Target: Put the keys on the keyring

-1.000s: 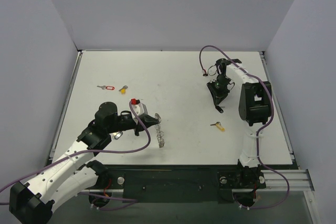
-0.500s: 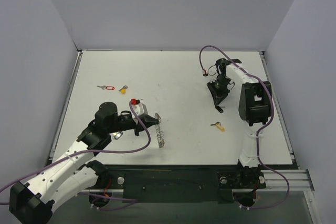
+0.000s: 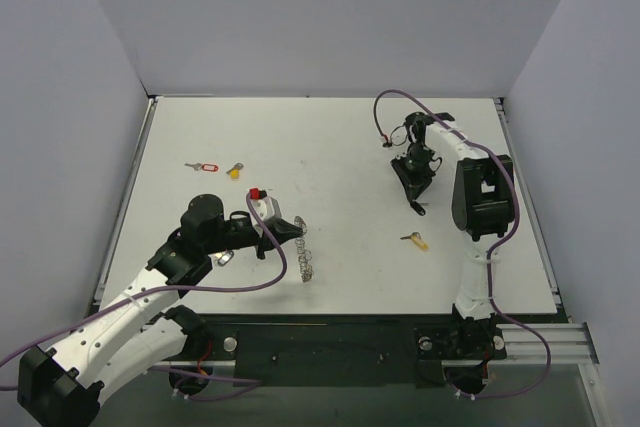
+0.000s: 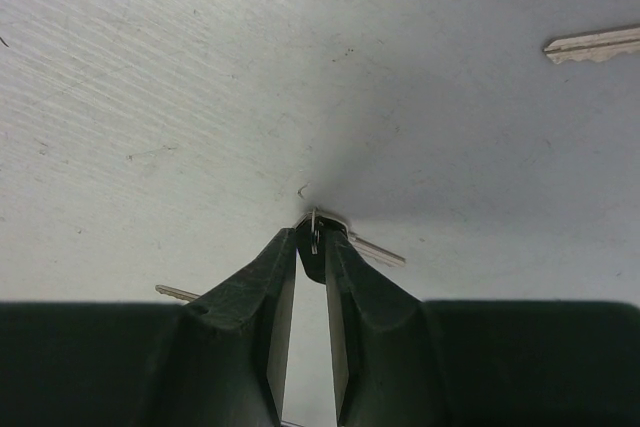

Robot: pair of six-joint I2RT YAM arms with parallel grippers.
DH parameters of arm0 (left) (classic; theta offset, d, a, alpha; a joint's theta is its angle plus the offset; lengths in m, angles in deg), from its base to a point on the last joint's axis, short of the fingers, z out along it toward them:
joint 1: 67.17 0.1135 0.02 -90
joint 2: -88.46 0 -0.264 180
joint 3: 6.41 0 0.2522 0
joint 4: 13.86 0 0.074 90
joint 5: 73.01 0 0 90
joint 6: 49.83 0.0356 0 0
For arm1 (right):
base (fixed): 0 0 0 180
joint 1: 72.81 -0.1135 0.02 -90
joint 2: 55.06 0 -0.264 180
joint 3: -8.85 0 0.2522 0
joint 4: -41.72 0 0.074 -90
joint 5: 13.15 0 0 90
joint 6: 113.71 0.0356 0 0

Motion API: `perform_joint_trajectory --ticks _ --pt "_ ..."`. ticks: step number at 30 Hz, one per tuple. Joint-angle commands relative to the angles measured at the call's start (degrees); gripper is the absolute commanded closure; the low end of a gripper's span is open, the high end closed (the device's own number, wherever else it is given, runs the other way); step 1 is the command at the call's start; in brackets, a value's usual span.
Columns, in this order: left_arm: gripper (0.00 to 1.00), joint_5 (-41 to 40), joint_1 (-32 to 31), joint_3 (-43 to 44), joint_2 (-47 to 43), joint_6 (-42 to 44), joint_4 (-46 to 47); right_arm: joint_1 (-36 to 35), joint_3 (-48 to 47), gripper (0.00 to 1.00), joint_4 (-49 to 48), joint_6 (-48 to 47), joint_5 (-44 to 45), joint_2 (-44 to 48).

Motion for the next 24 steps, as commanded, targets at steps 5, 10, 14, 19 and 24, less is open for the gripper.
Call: perform_joint_trajectory --ticks 5,10,14,19,24 --pt "1.0 1.6 0.3 1.0 -0.3 0.7 2.5 -0.5 -1.2 0.85 3.1 0.2 2.1 -1.4" --pt "1.0 1.6 0.3 0.9 -0.3 0.7 2.4 -0.6 -1.3 0.84 3.0 -0.1 2.6 -1.3" --pt "1.0 1.6 0.3 1.0 -0.3 0.7 2.4 -0.9 -1.3 0.84 3.2 -0.4 3.4 -1.4" --pt "1.0 1.6 0.3 1.0 -0.3 0.7 2.5 -1.4 -1.6 0.83 3.2 -0.6 4.0 -1.4" --pt "1.0 1.6 0.3 0.9 -0.2 0.7 2.5 -1.4 -1.6 0.82 3.4 -0.7 3.0 -1.5"
